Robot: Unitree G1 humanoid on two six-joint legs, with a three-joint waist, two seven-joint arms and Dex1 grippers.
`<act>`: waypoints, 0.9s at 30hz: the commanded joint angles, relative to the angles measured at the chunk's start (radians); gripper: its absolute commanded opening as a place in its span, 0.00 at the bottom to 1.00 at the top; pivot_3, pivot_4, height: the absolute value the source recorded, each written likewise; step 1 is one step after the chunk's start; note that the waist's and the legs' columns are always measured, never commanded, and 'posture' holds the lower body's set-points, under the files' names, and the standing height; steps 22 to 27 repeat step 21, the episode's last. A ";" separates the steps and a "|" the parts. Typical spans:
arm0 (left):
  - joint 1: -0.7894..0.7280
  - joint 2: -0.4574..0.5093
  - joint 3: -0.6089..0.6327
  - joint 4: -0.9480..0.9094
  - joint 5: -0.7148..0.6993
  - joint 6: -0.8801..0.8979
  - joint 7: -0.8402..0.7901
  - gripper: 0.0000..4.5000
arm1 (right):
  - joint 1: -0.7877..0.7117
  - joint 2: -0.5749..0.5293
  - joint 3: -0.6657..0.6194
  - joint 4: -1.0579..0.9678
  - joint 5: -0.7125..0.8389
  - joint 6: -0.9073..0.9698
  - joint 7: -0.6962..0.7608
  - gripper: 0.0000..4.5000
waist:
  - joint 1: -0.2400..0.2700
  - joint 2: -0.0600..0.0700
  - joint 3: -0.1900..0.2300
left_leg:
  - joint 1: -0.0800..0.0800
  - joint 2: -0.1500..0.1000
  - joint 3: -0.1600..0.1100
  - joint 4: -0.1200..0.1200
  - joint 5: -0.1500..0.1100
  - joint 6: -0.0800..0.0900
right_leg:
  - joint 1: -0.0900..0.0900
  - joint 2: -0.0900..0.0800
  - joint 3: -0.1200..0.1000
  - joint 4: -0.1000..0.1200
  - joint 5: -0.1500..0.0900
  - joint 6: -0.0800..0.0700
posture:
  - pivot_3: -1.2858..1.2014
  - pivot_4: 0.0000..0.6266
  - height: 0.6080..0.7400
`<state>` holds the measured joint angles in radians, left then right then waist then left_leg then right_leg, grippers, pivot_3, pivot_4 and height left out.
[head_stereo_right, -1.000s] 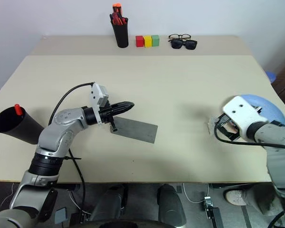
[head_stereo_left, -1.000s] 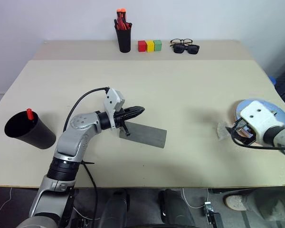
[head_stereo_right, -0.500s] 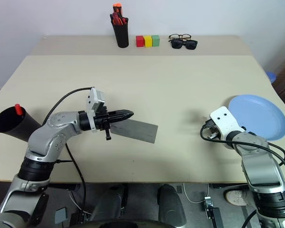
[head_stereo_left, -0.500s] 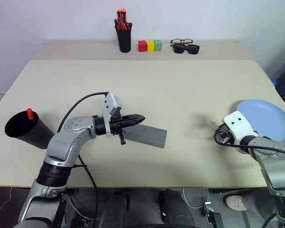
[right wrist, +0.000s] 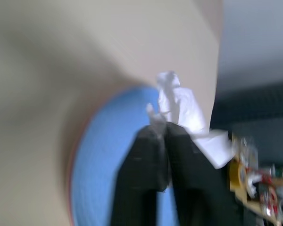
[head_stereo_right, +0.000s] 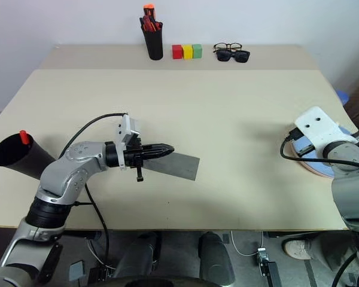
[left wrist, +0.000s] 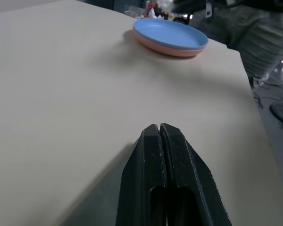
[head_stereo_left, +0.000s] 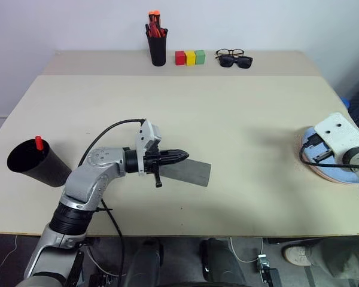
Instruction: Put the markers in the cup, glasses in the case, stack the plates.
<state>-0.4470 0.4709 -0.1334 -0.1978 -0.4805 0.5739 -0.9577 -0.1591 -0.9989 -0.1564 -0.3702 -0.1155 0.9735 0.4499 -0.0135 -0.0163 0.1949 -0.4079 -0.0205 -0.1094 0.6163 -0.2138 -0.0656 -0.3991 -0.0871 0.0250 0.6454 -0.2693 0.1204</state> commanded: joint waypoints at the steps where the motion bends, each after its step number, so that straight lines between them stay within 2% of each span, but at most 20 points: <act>1: 0.004 0.004 0.034 -0.038 0.013 -0.030 0.043 0.00 | -0.031 -0.001 -0.004 0.039 -0.032 -0.059 -0.031 0.51 | -0.003 0.000 0.000 | 0.000 0.000 0.000 0.000 0.000 0.000 | 0.000 0.000 0.000 0.000 0.000 0.000 | 0.52 0.24 1.00; 3: 0.040 0.012 0.065 -0.064 0.028 -0.050 0.084 0.00 | -0.044 0.001 0.009 0.056 -0.033 -0.108 -0.031 0.73 | -0.008 0.000 0.000 | 0.000 0.000 0.000 0.000 0.000 0.000 | -0.001 0.000 0.000 0.001 0.000 0.000 | 0.52 0.24 1.00; 6: 0.089 0.025 0.092 -0.084 0.084 -0.087 0.161 0.00 | -0.064 0.024 0.009 0.076 -0.012 -0.188 -0.016 0.73 | -0.009 0.001 0.000 | 0.001 0.001 0.000 -0.001 0.000 0.000 | -0.001 0.001 0.000 0.001 0.000 0.000 | 0.52 0.24 1.00; 10: 0.132 0.003 0.157 -0.119 0.084 -0.097 0.256 0.00 | -0.105 0.149 -0.073 0.076 0.131 -0.288 0.039 0.73 | -0.003 0.000 0.000 | 0.000 0.000 0.000 0.000 0.000 0.000 | 0.000 0.000 0.000 0.001 0.000 0.000 | 0.52 0.24 1.00; 12: 0.149 0.006 0.180 -0.118 0.124 -0.118 0.315 0.00 | -0.108 0.210 -0.116 0.050 0.234 -0.323 0.100 0.73 | 0.000 0.000 0.000 | 0.000 0.000 0.000 0.000 0.000 0.000 | 0.000 0.000 0.000 0.000 0.000 0.000 | 0.52 0.24 1.00; 14: 0.178 0.003 0.226 -0.120 0.171 -0.132 0.403 0.00 | -0.097 0.272 -0.178 0.010 0.429 -0.259 0.218 0.73 | 0.001 0.000 0.000 | 0.000 0.000 0.000 0.000 0.000 0.000 | 0.000 0.000 0.000 0.000 0.000 0.000 | 0.52 0.24 1.00; 16: 0.197 0.002 0.241 -0.129 0.196 -0.130 0.452 0.00 | -0.087 0.285 -0.191 0.013 0.510 -0.247 0.283 0.73 | 0.001 0.000 0.000 | 0.000 0.000 -0.001 0.000 0.000 0.000 | 0.000 0.000 0.000 0.000 0.000 0.000 | 0.52 0.24 1.00; 21: 0.239 0.010 0.252 -0.156 0.239 -0.113 0.513 0.00 | -0.087 0.279 -0.133 0.049 0.544 -0.277 0.330 0.73 | 0.000 0.000 0.000 | 0.000 0.000 0.000 0.000 0.000 0.000 | 0.001 0.000 0.000 0.000 0.000 0.000 | 0.52 0.24 1.00; 27: 0.239 0.010 0.252 -0.156 0.239 -0.113 0.513 0.00 | -0.087 0.279 -0.133 0.049 0.544 -0.277 0.330 0.73 | 0.000 0.000 0.000 | 0.000 0.000 0.000 0.000 0.000 0.000 | 0.001 0.000 0.000 0.000 0.000 0.000 | 0.52 0.24 1.00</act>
